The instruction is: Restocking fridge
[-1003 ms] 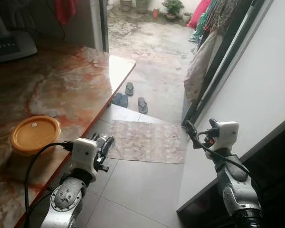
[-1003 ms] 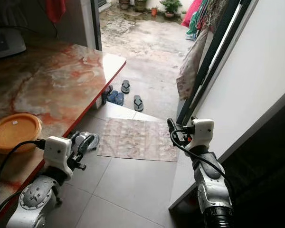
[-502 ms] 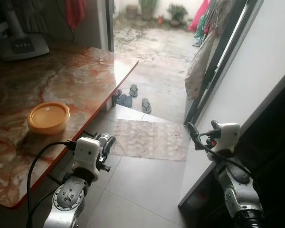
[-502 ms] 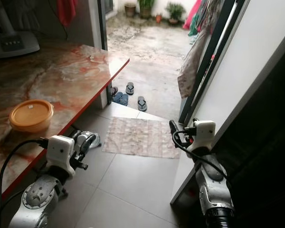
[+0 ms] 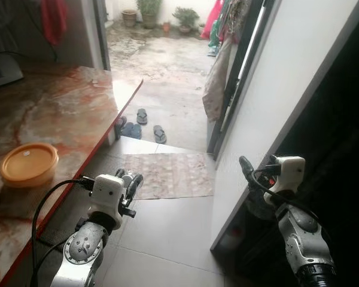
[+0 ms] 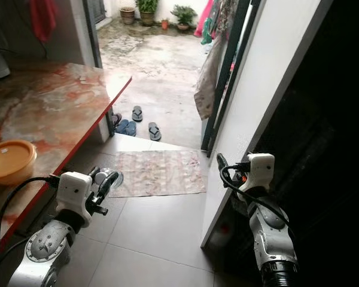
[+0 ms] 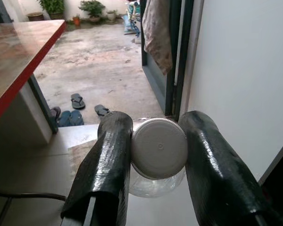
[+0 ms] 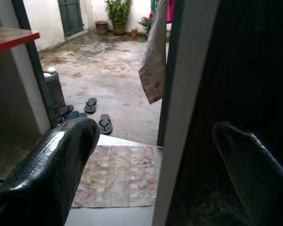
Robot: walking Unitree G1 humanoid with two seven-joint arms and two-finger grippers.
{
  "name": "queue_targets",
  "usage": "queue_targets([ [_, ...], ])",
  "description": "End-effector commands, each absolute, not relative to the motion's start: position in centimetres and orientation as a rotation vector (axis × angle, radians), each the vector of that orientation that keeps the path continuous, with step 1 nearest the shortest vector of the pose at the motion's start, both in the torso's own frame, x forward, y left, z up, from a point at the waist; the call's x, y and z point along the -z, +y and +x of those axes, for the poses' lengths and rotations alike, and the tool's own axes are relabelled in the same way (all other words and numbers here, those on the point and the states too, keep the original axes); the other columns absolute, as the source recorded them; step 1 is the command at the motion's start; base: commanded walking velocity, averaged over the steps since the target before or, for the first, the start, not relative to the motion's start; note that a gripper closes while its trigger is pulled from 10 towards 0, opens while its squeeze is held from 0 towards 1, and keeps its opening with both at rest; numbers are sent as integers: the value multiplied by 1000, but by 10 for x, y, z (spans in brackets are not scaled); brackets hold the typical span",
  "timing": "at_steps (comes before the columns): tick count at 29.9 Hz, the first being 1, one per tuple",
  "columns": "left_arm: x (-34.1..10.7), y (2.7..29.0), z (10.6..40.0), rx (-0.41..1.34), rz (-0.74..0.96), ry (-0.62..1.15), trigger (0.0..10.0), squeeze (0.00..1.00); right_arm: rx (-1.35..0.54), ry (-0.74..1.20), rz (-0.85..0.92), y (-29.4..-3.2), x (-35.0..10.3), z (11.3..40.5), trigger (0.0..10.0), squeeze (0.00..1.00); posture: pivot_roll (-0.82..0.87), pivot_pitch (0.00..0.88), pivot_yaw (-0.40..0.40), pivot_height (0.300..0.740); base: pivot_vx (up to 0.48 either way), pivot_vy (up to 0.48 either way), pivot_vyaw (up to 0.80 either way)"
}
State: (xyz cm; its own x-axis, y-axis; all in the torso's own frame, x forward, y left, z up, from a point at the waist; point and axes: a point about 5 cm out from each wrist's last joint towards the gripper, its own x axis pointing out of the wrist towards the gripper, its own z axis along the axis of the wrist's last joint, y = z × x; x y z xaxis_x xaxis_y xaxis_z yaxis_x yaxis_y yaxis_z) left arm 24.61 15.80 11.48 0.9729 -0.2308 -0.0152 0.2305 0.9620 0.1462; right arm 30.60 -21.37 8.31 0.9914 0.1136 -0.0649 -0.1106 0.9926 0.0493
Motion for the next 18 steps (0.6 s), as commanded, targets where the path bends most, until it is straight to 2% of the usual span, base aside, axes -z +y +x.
queue_targets([
  [1,-115,162,249,203,137,0,10000,0,-79,98,31,-223,-77,303,10000,0,84,49,-93,740,0,0,-756],
  [10,-106,181,252,107,157,27,10000,0,60,285,-19,-253,-35,278,10000,0,86,52,-94,740,0,0,-762],
  [12,-100,188,252,71,175,51,10000,0,88,402,-32,-259,-13,264,10000,0,82,51,-93,740,0,0,-763],
  [18,-91,195,252,28,156,72,10000,0,85,577,-17,-259,22,236,10000,0,79,50,-90,740,0,0,-754],
])
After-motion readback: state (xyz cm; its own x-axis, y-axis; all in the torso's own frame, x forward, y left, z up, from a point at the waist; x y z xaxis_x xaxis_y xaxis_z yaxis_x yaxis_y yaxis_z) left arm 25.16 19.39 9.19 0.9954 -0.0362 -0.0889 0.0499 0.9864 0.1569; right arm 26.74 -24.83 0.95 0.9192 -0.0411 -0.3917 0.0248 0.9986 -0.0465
